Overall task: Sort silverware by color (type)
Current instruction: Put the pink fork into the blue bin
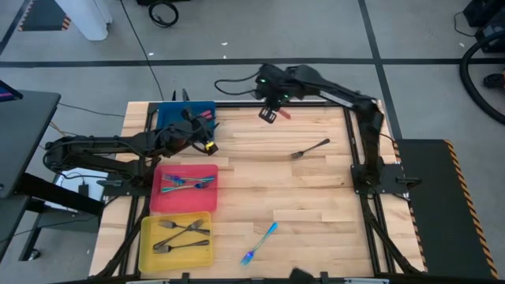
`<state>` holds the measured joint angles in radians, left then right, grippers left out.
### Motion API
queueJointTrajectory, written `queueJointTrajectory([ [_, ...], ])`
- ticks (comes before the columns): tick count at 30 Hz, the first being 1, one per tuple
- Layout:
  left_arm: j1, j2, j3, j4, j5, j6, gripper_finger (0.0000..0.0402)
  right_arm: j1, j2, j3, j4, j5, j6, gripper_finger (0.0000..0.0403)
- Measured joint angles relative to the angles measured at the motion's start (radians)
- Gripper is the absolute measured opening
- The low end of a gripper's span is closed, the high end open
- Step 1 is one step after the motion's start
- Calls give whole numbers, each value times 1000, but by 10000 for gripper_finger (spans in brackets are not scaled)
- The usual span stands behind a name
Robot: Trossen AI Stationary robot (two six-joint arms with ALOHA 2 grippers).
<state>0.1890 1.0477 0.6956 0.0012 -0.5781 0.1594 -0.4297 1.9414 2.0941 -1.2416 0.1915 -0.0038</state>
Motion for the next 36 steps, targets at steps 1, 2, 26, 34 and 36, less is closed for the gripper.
queueJointTrajectory([
  [1, 0, 0, 0, 6, 0, -7, 103, 24, -31, 0, 14, 39, -1, 37],
  [2, 0, 0, 0, 15, 0, -15, 103, 46, -59, 0, 30, 75, -1, 37],
  [26, 145, 257, 1, 423, 510, -182, 103, 342, -189, -107, 112, 453, -119, 37],
  [34, 137, 351, 1, 507, 516, -117, 103, 377, -188, -293, 129, 502, -7, 37],
  [36, 137, 364, 1, 517, 512, -113, 103, 387, -188, -334, 156, 510, 9, 37],
])
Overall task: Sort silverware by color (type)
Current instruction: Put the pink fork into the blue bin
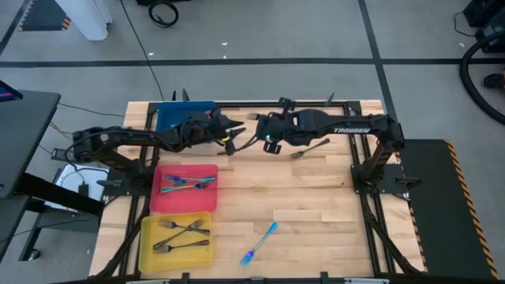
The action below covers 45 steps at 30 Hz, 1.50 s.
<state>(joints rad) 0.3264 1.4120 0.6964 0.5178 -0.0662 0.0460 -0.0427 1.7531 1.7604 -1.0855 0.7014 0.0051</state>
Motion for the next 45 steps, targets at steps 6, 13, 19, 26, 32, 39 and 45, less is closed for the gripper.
queueJointTrajectory([
  [6, -6, 11, 0, 8, 0, 1, 111, 24, 0, -115, 116, 21, 29, 37],
  [13, -35, 11, 0, 74, 0, 34, 151, 35, 0, -208, 262, 136, 29, 37],
  [19, -45, 11, -1, 170, 0, -23, 162, 37, 0, -254, 374, 209, 17, 38],
  [26, -25, 10, -1, 195, 0, -95, 161, 44, 0, -254, 399, 215, 20, 38],
  [32, -7, 10, -1, 203, 2, -139, 160, 61, 0, -254, 405, 167, 19, 39],
  [39, -5, 10, -1, 239, 4, -139, 160, 66, 0, -253, 432, 117, 5, 39],
  [45, -4, 10, -1, 242, 0, -112, 116, 66, 0, -253, 450, 121, -9, 39],
])
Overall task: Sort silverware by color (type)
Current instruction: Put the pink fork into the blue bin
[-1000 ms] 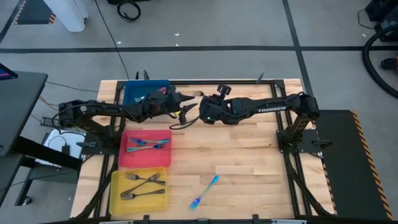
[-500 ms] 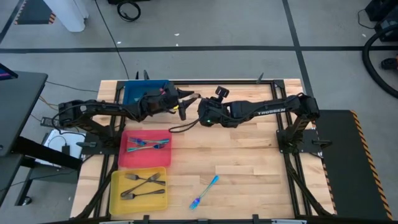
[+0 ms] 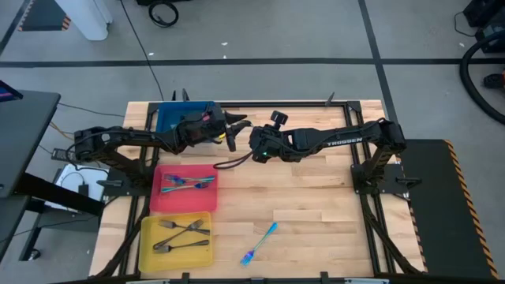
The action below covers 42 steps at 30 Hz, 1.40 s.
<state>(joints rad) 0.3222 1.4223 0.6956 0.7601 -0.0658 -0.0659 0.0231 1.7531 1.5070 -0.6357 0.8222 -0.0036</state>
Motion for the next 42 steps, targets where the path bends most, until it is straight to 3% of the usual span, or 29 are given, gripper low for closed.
queueJointTrajectory([
  [6, 0, 0, 0, -3, 1, 10, 13, 0, 0, 0, 0, -9, 0, 40],
  [18, 31, -1, 2, -38, 13, 100, 2, 0, 0, 0, -11, -13, -1, 68],
  [27, 112, -91, 1, -313, -231, 254, 1, 1, -12, 1, -213, -13, 94, 69],
  [33, 127, -249, 2, -462, -373, 402, 1, 2, -16, 2, -294, -15, 177, 70],
  [38, 124, -399, 2, -733, -568, 472, 0, 1, -16, 1, -326, -14, 217, 70],
  [42, 125, -476, 2, -1003, -601, 383, 0, -1, -16, 1, -328, -12, 218, 70],
])
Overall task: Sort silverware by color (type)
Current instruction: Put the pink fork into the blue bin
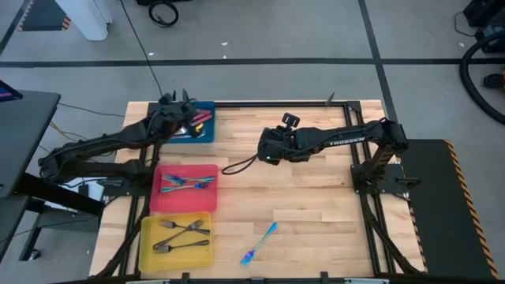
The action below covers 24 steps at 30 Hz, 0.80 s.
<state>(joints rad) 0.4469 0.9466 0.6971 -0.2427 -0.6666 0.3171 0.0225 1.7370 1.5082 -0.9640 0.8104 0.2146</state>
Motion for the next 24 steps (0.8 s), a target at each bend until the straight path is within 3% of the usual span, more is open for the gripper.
queueJointTrajectory([
  [7, 70, 34, -1, -264, 1, -128, 0, -13, 0, 0, 4, 0, 21, 71],
  [16, 219, 131, -1, -287, -173, -97, 0, -20, 0, 0, 4, -1, 21, 71],
  [19, 236, 153, -1, -287, -159, -114, 0, -20, 0, 0, 4, -1, 21, 71],
  [24, 233, 197, 5, -269, -30, -165, 9, -20, 0, -1, 4, -1, 21, 71],
])
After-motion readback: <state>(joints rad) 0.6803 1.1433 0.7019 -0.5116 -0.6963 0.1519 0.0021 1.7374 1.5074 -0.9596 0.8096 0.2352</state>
